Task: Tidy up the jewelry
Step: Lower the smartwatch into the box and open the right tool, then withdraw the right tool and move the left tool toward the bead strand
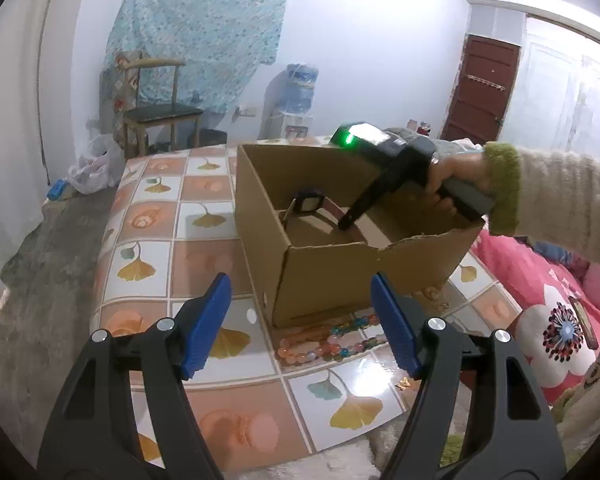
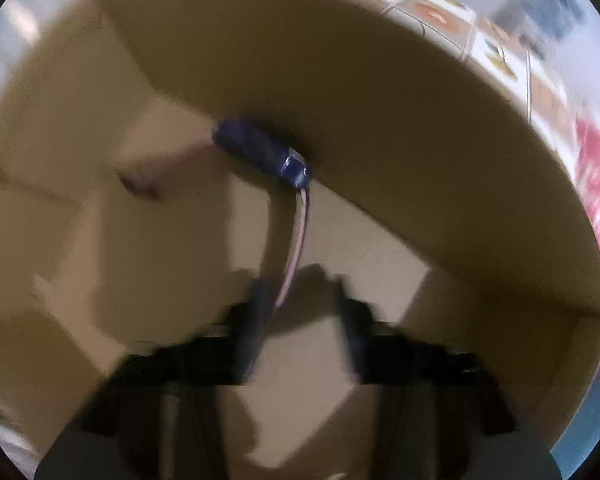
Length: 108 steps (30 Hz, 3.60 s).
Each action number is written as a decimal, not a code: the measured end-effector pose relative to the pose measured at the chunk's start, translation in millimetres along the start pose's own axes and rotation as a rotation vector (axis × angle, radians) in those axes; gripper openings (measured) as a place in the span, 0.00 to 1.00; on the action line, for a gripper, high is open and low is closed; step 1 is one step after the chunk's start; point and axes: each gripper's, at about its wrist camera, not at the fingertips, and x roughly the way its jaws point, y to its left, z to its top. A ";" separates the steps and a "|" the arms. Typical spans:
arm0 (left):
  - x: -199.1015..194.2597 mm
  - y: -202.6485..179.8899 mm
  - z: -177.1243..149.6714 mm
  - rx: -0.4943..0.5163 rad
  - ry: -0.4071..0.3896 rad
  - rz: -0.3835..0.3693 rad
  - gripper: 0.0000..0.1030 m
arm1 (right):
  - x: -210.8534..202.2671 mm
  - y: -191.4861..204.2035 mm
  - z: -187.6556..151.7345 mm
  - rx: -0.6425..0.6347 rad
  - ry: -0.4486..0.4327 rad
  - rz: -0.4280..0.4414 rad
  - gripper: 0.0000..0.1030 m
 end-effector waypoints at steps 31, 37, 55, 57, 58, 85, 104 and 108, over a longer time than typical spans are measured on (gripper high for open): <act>17.7 -7.3 -16.8 0.044 0.050 0.020 0.69 | -25.9 8.2 -0.4 -0.095 -0.126 0.121 0.19; 30.8 -5.7 -23.7 0.013 0.097 -0.011 0.73 | -23.4 4.7 -17.0 0.008 -0.017 0.326 0.23; 61.3 -36.2 -71.4 0.017 0.284 0.027 0.81 | -87.9 6.2 -90.5 0.245 -0.307 0.316 0.48; 65.7 -35.9 -73.1 0.026 0.304 0.042 0.81 | -117.8 7.9 -124.8 0.245 -0.429 0.337 0.61; 67.4 -35.8 -73.0 0.029 0.310 0.048 0.81 | -130.5 6.7 -142.4 0.245 -0.490 0.352 0.64; 95.4 -47.7 -78.7 0.086 0.423 0.187 0.93 | -21.6 112.7 -279.6 0.372 -0.423 -0.014 0.89; 103.9 -45.0 -70.5 0.067 0.470 0.199 0.93 | -13.6 90.9 -310.9 0.356 -0.481 0.056 0.93; 99.2 -42.9 -74.1 0.074 0.442 0.179 0.93 | -41.7 94.9 -320.9 0.322 -0.592 0.091 0.93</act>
